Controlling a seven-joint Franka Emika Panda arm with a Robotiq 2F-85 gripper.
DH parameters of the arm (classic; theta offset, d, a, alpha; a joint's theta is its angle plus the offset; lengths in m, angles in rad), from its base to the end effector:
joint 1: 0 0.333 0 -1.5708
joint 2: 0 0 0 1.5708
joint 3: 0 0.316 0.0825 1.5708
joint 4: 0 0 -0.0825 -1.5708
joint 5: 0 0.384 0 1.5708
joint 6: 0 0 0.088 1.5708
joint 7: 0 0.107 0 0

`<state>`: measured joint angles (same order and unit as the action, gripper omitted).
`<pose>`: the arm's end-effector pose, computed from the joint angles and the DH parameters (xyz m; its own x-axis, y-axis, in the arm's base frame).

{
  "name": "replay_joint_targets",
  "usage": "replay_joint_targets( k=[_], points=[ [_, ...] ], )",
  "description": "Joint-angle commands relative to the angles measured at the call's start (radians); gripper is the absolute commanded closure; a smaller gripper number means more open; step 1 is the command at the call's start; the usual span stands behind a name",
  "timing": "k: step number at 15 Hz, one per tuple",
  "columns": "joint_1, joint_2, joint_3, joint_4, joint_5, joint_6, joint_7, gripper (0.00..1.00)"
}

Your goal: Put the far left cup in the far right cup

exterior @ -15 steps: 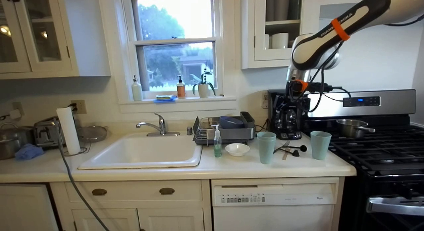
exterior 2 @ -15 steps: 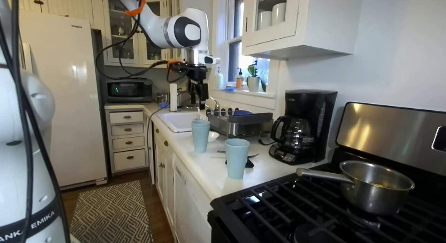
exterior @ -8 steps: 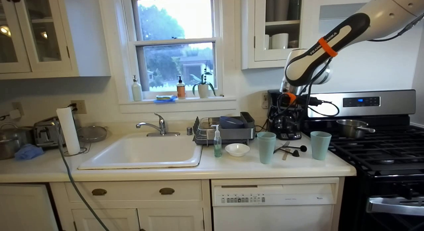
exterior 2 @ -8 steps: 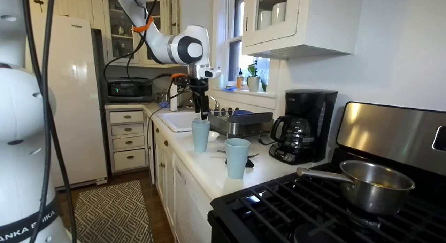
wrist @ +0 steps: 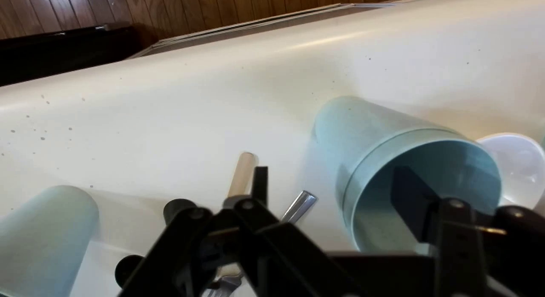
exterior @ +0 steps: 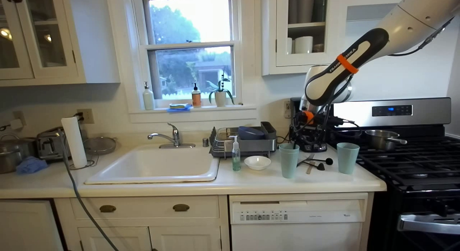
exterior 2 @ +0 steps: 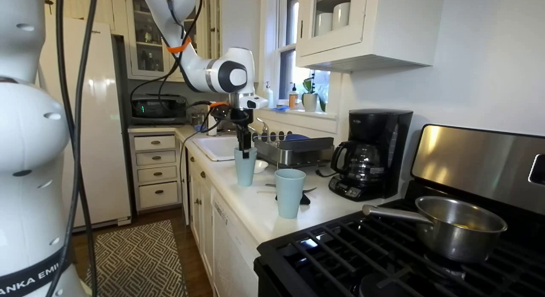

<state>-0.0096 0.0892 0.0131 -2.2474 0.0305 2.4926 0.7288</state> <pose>0.5479 0.0017 0.3417 0.7250 -0.6814 0.1003 -0.6710 -0.7316 -0.1206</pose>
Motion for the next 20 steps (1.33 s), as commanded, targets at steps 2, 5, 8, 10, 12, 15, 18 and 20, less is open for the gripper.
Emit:
replay_joint_targets(
  k=[2,5,8,10,12,15,18,20],
  points=[
    [0.034,0.046,-0.021,0.0,-0.043,0.094,0.111,0.58],
    [0.046,0.062,-0.032,0.003,-0.049,0.121,0.154,0.83],
    [0.051,0.042,-0.041,0.01,-0.046,0.072,0.179,0.99],
    [0.049,0.016,-0.042,0.018,-0.043,0.016,0.179,1.0],
    [0.041,-0.025,-0.04,0.03,-0.031,-0.061,0.162,0.98],
    [0.028,-0.111,-0.045,0.053,-0.063,-0.191,0.177,0.98],
    [-0.007,-0.218,-0.053,0.07,-0.095,-0.332,0.23,0.98],
    [-0.042,-0.298,-0.057,0.056,-0.114,-0.406,0.28,0.98]
  ],
)
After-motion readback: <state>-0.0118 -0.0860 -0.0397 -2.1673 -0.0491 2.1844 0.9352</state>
